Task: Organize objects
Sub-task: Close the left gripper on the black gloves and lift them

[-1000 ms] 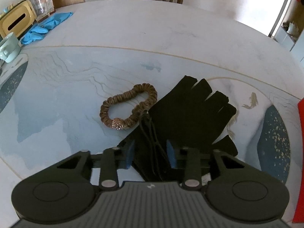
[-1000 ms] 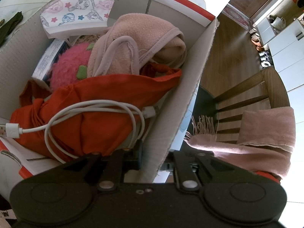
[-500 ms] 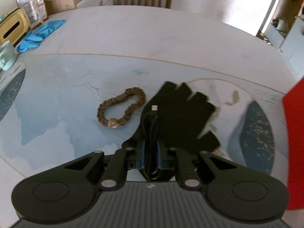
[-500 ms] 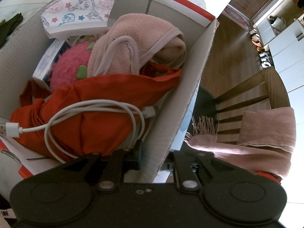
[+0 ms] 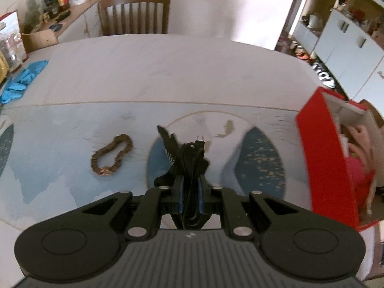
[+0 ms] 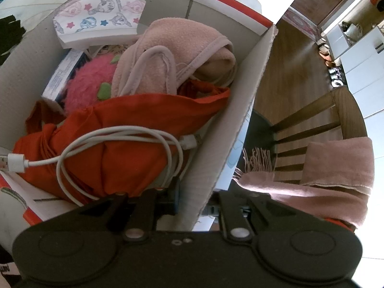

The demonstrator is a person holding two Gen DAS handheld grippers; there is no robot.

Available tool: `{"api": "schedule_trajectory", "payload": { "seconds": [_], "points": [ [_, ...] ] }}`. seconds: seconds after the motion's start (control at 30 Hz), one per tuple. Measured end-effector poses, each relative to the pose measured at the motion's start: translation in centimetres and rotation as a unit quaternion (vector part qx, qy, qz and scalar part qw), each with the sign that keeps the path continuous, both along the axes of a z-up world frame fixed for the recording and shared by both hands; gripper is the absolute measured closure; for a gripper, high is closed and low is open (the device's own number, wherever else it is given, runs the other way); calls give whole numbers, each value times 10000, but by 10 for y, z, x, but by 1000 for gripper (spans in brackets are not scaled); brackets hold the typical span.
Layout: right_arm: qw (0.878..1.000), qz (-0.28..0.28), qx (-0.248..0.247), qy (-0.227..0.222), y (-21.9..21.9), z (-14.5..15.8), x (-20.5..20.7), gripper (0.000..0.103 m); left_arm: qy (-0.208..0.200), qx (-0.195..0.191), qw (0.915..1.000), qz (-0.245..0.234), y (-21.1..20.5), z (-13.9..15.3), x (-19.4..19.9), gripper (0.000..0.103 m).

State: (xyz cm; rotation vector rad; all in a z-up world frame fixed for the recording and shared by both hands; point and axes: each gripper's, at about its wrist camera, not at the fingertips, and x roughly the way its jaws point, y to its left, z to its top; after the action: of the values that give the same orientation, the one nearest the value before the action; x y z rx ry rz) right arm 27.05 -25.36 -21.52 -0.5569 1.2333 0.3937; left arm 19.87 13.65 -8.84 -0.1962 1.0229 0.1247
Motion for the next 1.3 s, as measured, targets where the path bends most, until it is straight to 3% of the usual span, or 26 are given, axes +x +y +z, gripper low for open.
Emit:
{"api": "schedule_trajectory", "payload": {
  "seconds": [0.2,0.43,0.8,0.9,0.97,1.1,1.3],
  "points": [
    [10000,6,32,-10,-2,0,1,91,139,-296,9990,-295,-18,-2,-13,92],
    [10000,29,34,0,0,-2,1,91,234,-418,9987,-182,-12,-14,-30,92],
    [10000,76,9,4,0,-4,2,91,795,-230,9963,227,13,-70,-51,92],
    [10000,79,6,2,1,-5,1,91,843,-237,9960,169,17,-74,-56,90],
    [10000,77,10,3,2,-5,1,91,856,-29,9963,58,13,-73,-57,87],
    [10000,75,12,1,2,-4,1,91,846,152,9961,-185,4,-73,-57,73],
    [10000,63,11,-1,2,-4,0,91,855,250,9960,-101,3,-83,-48,72]
  ]
}}
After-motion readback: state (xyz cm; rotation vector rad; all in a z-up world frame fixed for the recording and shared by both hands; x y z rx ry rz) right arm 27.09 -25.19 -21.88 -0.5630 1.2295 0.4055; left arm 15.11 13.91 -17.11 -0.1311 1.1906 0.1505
